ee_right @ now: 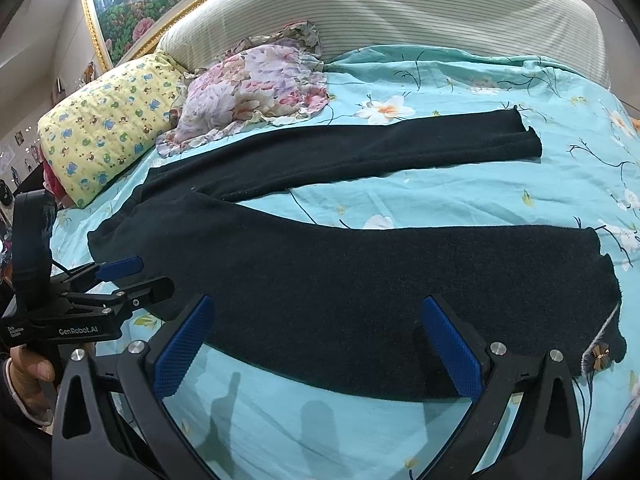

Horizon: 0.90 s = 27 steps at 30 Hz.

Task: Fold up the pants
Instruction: 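Move both grippers over the black pants toward the leg cuffs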

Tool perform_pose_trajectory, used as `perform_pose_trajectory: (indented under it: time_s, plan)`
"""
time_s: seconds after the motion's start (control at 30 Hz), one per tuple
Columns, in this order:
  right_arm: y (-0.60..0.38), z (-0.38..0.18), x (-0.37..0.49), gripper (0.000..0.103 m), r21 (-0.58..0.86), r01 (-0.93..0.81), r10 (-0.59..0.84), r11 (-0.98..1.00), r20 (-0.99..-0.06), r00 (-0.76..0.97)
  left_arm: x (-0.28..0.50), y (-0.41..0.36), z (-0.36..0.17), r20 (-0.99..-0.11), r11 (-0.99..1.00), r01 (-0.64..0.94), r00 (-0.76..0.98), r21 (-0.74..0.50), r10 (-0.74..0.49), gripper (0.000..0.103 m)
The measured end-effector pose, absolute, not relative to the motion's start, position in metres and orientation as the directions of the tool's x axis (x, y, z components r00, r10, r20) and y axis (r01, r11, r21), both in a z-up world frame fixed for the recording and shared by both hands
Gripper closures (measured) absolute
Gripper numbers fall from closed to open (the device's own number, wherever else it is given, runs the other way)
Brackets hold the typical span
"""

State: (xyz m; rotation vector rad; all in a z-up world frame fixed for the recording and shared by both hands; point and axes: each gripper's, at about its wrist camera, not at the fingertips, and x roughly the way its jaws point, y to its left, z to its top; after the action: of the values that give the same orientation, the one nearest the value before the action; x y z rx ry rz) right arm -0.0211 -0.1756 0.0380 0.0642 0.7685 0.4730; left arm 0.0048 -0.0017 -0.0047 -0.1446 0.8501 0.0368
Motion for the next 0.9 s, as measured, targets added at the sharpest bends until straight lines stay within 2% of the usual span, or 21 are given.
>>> perform_pose_trajectory:
  time_s: [0.9]
  plan:
    - [-0.1726, 0.0422, -0.0203, 0.000, 0.249, -0.394, 0.456, 0.885, -0.639, 0.620, 0.0034, -0.0012, 0.0031, -0.741, 0.989, -0.077, 0.670, -0.127, -0.042, 0.011]
